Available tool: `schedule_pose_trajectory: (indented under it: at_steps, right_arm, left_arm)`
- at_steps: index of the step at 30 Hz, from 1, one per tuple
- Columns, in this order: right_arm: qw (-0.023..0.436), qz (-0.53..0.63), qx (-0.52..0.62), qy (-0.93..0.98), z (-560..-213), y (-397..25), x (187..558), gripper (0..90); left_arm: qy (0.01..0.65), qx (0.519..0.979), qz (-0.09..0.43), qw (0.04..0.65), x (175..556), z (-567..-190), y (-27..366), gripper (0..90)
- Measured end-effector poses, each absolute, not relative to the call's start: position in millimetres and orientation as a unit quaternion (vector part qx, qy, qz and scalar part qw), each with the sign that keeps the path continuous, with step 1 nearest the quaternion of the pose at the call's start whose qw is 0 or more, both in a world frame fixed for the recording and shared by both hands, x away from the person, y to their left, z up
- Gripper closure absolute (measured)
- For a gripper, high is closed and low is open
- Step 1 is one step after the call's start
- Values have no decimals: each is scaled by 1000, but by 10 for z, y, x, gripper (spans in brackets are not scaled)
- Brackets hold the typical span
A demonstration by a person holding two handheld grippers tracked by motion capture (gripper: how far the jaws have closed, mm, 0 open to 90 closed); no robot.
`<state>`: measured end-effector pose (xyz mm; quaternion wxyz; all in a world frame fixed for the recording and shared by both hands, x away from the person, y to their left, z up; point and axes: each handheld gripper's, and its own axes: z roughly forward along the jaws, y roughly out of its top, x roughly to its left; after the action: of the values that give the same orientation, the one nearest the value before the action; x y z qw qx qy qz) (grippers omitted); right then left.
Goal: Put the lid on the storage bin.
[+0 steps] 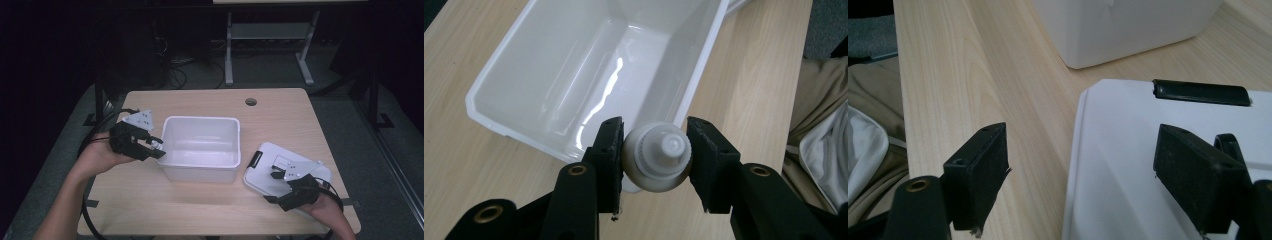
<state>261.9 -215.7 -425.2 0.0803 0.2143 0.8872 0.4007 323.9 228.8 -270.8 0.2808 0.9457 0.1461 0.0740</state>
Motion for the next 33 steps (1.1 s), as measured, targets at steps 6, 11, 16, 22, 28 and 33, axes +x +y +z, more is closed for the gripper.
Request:
schedule_pose_trajectory:
  at_steps: [6,11,16,22,28,33]
  right_arm:
    - [78,404,213,886,-4255,-2165,2632,212]
    - [76,404,214,886,-4256,-2175,2639,212]
    - [74,408,215,884,-4253,-2186,2637,212]
    - [76,405,214,886,-4253,-2208,2641,211]
    - [77,406,215,885,-4243,-2241,2637,211]
    - [79,409,220,882,-4231,-2269,2634,208]
  left_arm:
    - [146,949,72,269,3371,-2743,2195,599]
    - [149,951,65,265,3445,-2789,2144,598]
    - [149,953,64,254,3518,-2858,2097,599]
    - [153,957,55,242,3596,-2950,2045,598]
    - [157,957,52,237,3635,-3030,2008,598]
    - [157,961,44,223,3668,-3132,1964,598]
